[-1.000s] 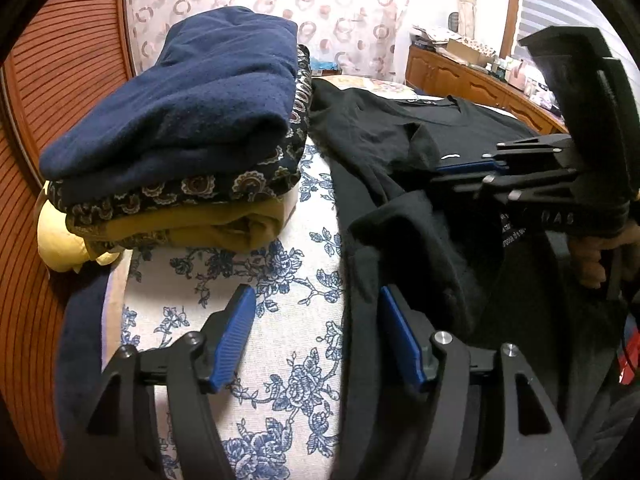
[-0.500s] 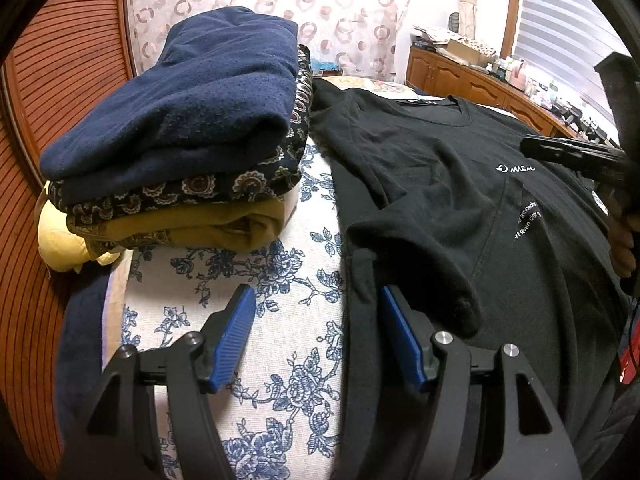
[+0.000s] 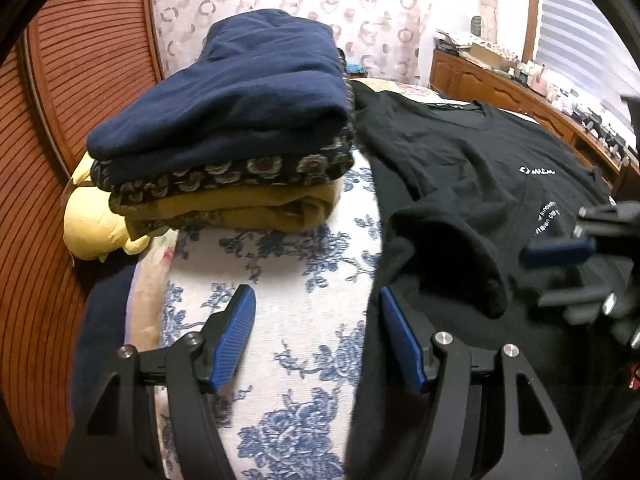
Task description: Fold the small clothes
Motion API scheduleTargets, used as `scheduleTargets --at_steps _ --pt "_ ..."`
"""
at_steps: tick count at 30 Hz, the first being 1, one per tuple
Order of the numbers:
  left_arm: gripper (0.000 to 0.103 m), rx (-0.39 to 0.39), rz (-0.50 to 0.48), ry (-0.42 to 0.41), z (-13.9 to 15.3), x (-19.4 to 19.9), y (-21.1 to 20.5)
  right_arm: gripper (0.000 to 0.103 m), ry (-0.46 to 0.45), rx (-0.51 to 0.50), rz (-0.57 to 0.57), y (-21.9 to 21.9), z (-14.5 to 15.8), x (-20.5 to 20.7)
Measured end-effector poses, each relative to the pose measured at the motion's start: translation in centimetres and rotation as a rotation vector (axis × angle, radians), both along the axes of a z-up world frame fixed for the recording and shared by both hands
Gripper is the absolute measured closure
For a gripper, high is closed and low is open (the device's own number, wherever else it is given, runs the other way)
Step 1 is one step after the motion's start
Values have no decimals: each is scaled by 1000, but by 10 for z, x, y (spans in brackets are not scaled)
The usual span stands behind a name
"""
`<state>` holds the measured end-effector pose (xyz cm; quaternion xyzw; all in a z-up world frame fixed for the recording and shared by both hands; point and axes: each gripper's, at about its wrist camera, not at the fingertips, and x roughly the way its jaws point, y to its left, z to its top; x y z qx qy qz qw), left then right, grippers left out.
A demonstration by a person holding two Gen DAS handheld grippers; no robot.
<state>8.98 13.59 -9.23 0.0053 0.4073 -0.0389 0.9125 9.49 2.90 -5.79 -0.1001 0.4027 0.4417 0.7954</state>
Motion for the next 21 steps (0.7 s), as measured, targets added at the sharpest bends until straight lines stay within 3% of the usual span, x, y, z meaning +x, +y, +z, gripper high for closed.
scheduleTargets --at_steps 3,5,8,10,16,21 --pt "38 -11 18 -3 -2 0 5 65 -15 -49 20 16 -14 -5" --pt "38 -25 25 -6 -2 -1 8 72 -29 -79 15 23 -17 -4" --pt "38 -29 34 -11 -3 -2 9 95 -49 -108 25 25 -18 -3" --pt "38 -38 39 -12 -3 -2 10 102 -47 -119 46 20 -17 -5" --pt "38 -66 79 -27 -1 -6 16 103 -74 -112 70 -19 6 -19" --pt "38 -33 73 -49 1 -9 9 103 -106 -114 16 -35 12 -18"
